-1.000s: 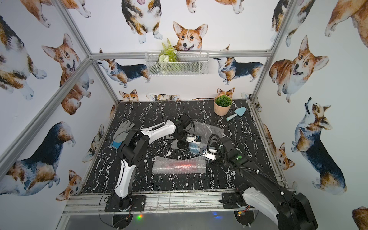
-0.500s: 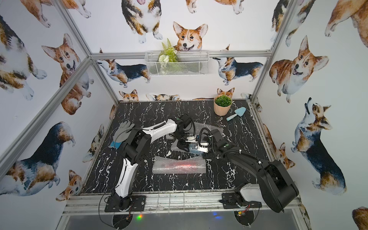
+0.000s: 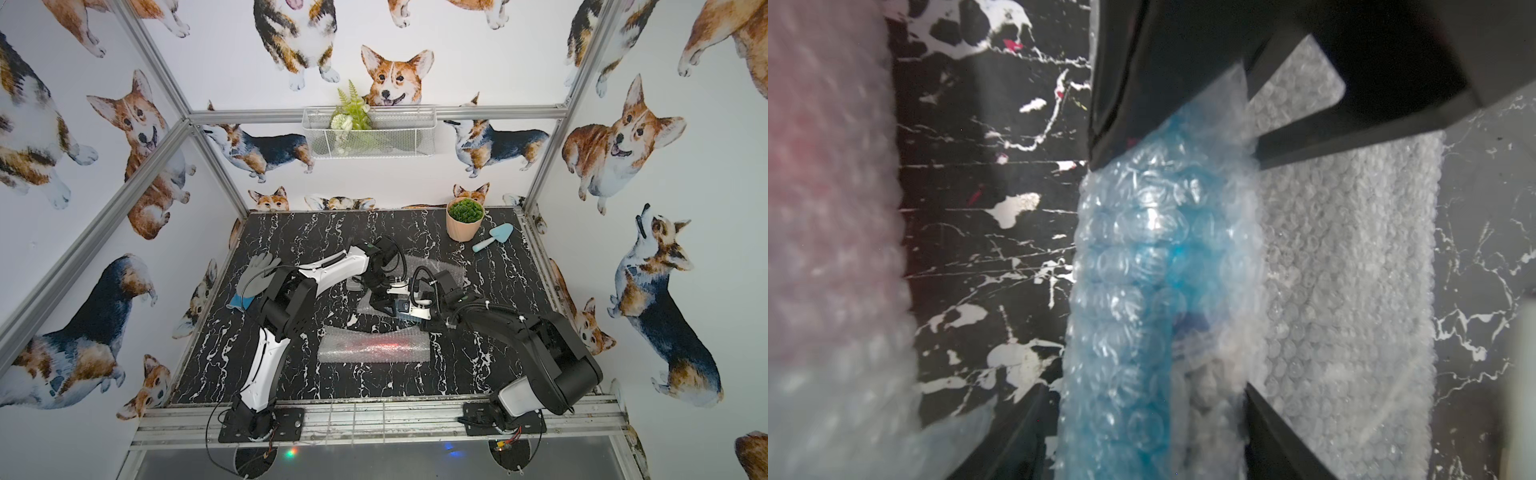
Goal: Wrap wine bottles in bubble wrap
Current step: Wrap the wine bottle in bubble wrap.
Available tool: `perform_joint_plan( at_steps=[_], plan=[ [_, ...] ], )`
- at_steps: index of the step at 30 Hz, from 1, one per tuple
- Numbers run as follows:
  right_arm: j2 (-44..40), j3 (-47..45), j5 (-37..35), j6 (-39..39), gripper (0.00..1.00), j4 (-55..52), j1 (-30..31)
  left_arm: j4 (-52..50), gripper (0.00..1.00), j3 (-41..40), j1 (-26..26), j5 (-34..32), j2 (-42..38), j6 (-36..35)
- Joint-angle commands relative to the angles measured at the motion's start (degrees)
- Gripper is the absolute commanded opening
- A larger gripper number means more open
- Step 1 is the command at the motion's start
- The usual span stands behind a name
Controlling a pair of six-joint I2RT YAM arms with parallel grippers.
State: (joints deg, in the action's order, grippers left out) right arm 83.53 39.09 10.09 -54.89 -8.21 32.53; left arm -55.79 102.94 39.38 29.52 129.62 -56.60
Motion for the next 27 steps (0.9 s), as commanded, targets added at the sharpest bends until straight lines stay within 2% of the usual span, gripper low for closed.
perform_joint_plan(
  at_steps=[1,5,10,18,21,24,27],
  plan=[
    [-0.87,-0.7,-1.8,0.78,0.65,-0.5,0.08,-1.61,0.49,0.68,-0.35,3.34,-0.6,0.03],
    [-0.8,-1.06,-2.18,2.35,0.56,-0.69,0.07,-0.95,0.64,1.17,-0.83,4.98,-2.96,1.24],
    [-0.68,-0.39,1.62,6.72,0.48,-2.67,-2.46,2.39,0.73,-1.81,-1.39,5.21,-8.89,1.89],
    [2.22,5.68,11.77,10.13,0.47,-13.29,-10.35,10.86,0.78,-8.14,-1.72,2.62,-13.02,2.11],
    [7.31,11.26,17.42,10.16,0.47,-20.96,-12.35,14.95,0.78,-10.61,-1.59,2.66,-14.46,1.87],
    [13.78,18.65,22.09,10.14,0.46,-29.96,-12.49,21.91,0.79,-14.96,-1.06,-1.6,-16.42,0.73],
    [16.9,22.01,24.75,10.6,0.45,-33.88,-12.35,26.46,0.8,-18.43,-1.07,-3.35,-18.46,0.17]
  ],
)
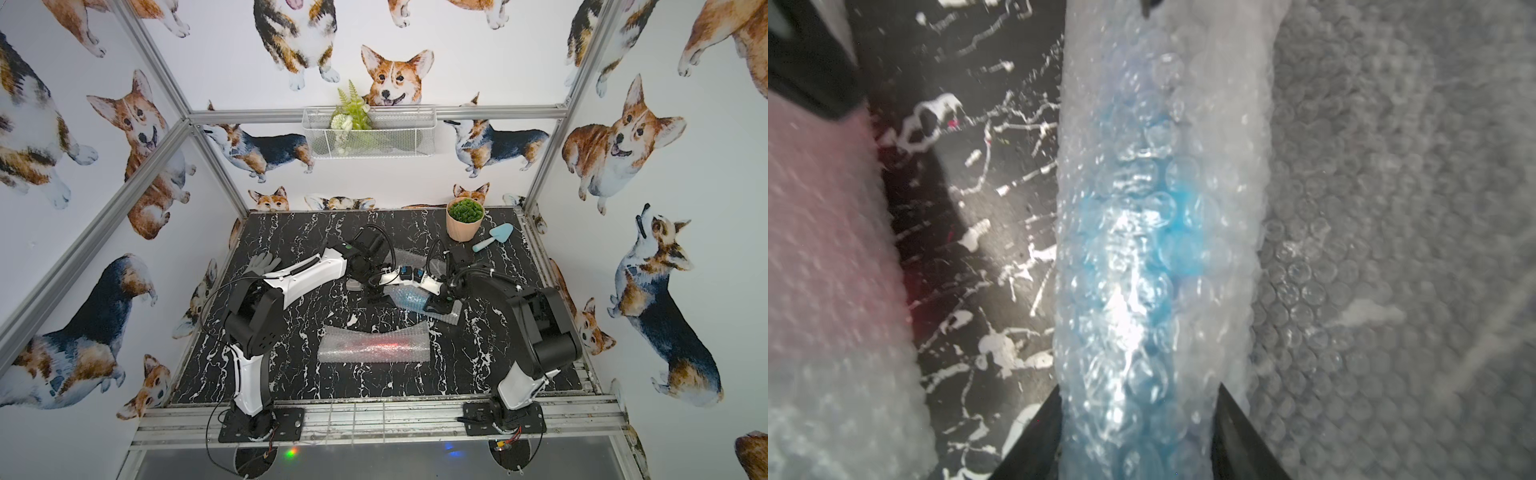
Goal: Wrap wine bottles in bubble wrap
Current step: Wrap the wine bottle in bubble wrap.
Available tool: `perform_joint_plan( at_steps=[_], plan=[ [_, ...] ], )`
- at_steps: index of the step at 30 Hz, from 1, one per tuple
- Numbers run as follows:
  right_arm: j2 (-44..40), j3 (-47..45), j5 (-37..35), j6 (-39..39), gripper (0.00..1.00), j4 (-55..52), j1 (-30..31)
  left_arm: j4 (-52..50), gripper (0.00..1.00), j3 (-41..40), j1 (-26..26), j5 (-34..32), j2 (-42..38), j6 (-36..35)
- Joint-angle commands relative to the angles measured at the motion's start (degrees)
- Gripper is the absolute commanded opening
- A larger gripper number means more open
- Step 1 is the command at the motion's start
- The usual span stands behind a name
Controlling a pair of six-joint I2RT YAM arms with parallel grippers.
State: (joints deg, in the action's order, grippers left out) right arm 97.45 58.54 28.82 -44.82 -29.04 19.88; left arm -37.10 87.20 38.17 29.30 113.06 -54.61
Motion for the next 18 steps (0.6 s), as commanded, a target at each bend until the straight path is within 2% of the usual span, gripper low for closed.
perform_joint_plan(
  at_steps=[1,7,18],
  plan=[
    [3.46,3.19,6.55,0.52,0.45,-13.91,0.33,8.14,0.8,-3.12,0.15,-3.36,-2.12,-2.05],
    [7.13,5.45,8.78,0.37,0.49,-18.59,-0.19,5.9,0.8,-2.44,0.88,-1.2,-1.31,-3.29],
    [14.17,11.26,11.04,-0.39,0.57,-22.93,-1.6,-5.52,0.78,1.97,1.45,2.14,2.71,-8.22]
  ],
)
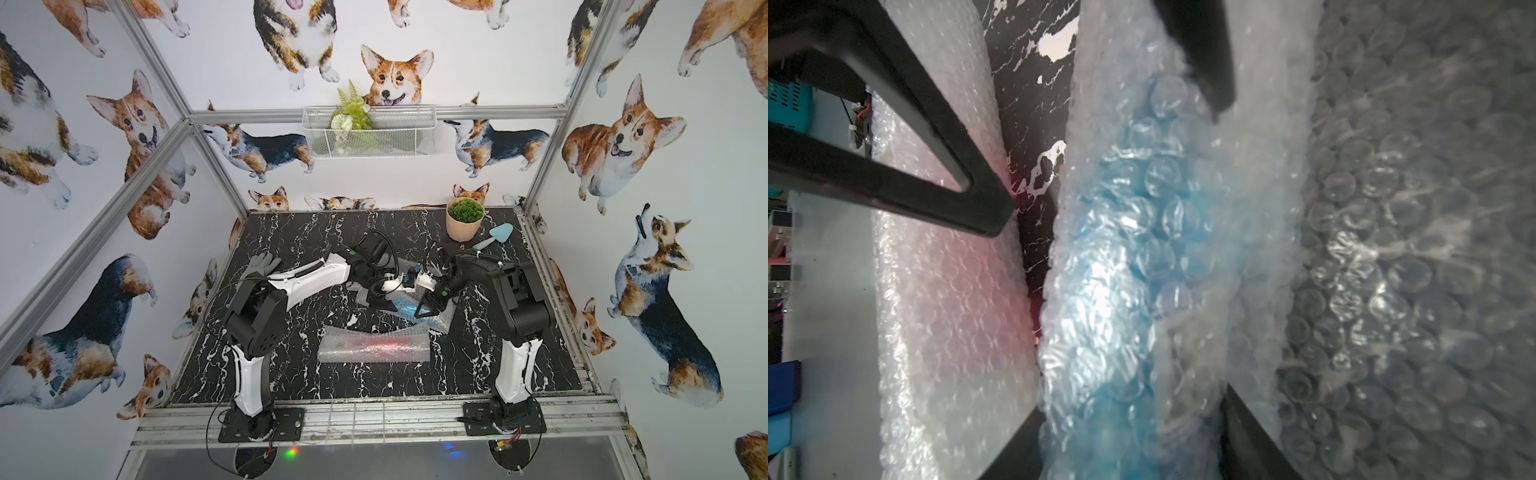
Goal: Wrap wine bottles in bubble wrap
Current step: Wrap the wine bottle in bubble wrap.
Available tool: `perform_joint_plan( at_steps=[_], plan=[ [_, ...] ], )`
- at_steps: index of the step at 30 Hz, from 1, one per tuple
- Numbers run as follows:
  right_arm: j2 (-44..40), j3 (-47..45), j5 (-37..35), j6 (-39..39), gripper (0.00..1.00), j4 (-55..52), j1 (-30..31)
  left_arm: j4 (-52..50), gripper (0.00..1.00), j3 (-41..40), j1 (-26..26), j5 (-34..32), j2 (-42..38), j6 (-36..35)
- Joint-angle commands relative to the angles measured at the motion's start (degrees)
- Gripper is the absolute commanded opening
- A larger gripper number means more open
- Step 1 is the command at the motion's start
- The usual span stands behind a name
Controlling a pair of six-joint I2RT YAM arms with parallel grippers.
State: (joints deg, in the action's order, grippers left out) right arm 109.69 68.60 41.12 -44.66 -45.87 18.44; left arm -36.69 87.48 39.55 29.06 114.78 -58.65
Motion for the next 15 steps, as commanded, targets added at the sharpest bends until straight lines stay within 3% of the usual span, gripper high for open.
perform_joint_plan(
  at_steps=[1,7,13,15],
  plan=[
    [2.53,1.73,-0.99,-0.68,0.58,-6.48,-0.2,-6.32,0.78,1.6,0.21,2.12,1.29,-4.8],
    [4.81,3.21,-0.35,-0.91,0.62,-7.15,-0.42,-2.37,0.78,-0.46,0.44,0.54,1.91,-5.42],
    [4.99,4.25,0.41,-0.25,0.62,-6.25,-0.51,-3.85,0.77,2.77,0.69,1.53,5.04,-5.42],
    [4.87,4.54,0.45,-0.16,0.67,-6.56,-0.59,-4.24,0.76,3.18,0.7,1.44,5.78,-5.42]
  ],
)
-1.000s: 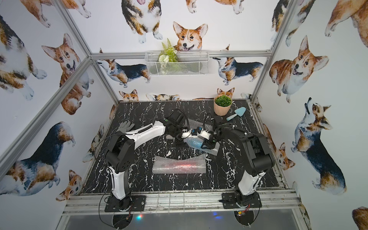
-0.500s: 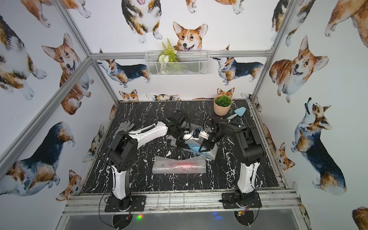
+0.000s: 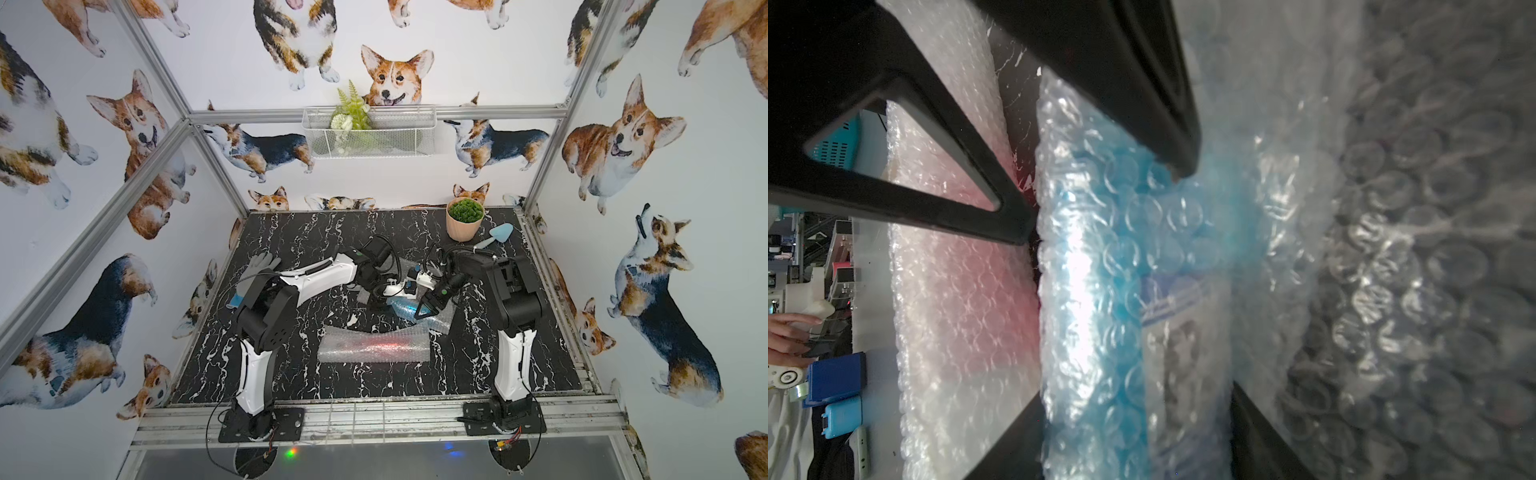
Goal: Wrap wine bottles in bubble wrap
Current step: Wrap the wine bottle in bubble wrap.
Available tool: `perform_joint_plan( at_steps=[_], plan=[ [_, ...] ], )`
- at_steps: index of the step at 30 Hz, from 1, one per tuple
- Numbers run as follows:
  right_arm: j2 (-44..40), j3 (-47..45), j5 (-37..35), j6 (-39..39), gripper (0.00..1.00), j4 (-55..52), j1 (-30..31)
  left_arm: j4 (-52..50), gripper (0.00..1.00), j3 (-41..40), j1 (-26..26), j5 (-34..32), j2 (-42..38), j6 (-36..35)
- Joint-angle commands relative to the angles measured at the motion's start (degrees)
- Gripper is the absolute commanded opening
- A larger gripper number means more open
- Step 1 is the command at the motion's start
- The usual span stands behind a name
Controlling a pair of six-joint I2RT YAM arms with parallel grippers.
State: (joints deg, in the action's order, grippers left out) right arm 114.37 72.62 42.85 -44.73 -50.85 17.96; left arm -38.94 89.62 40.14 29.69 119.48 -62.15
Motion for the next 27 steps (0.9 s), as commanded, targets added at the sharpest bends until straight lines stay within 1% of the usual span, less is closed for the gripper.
perform_joint_plan(
  at_steps=[1,5,9,13,16,19,22,24,27],
  plan=[
    [0.06,0.5,-1.03,-0.01,0.68,-1.62,-0.11,-2.1,0.76,1.08,0.1,0.72,1.38,-1.92],
    [-0.59,0.16,-0.59,0.45,0.71,-1.39,-0.21,-2.91,0.73,1.46,0.11,0.29,2.15,-2.01],
    [-4.25,-1.29,-1.94,2.17,0.76,2.13,-1.05,-4.07,0.69,2.28,0.09,-0.46,3.34,-1.94],
    [-9.66,-3.48,-5.1,3.57,0.79,5.94,-2.98,-5.5,0.56,3.36,0.07,-0.33,4.72,-1.61],
    [-14.97,-6.65,-7.41,5.1,0.8,9.88,-3.97,-6.91,0.54,4.51,0.0,-0.76,5.87,-1.57],
    [-21.14,-11.18,-11.81,6.05,0.81,14.22,-4.09,-9.27,0.53,6.5,-0.23,-0.63,7.01,-1.15],
    [-29.69,-18.05,-13.03,6.72,0.8,20.15,-4.0,-12.25,0.53,8.98,-0.5,0.27,8.14,-1.12],
    [-35.66,-22.98,-12.72,6.72,0.81,24.07,-3.0,-15.25,0.52,11.24,-0.61,0.37,9.47,-1.04],
    [-44.88,-30.85,-15.71,5.13,0.82,28.5,0.6,-17.53,0.52,13.12,-0.78,0.84,10.58,-0.56]
  ],
)
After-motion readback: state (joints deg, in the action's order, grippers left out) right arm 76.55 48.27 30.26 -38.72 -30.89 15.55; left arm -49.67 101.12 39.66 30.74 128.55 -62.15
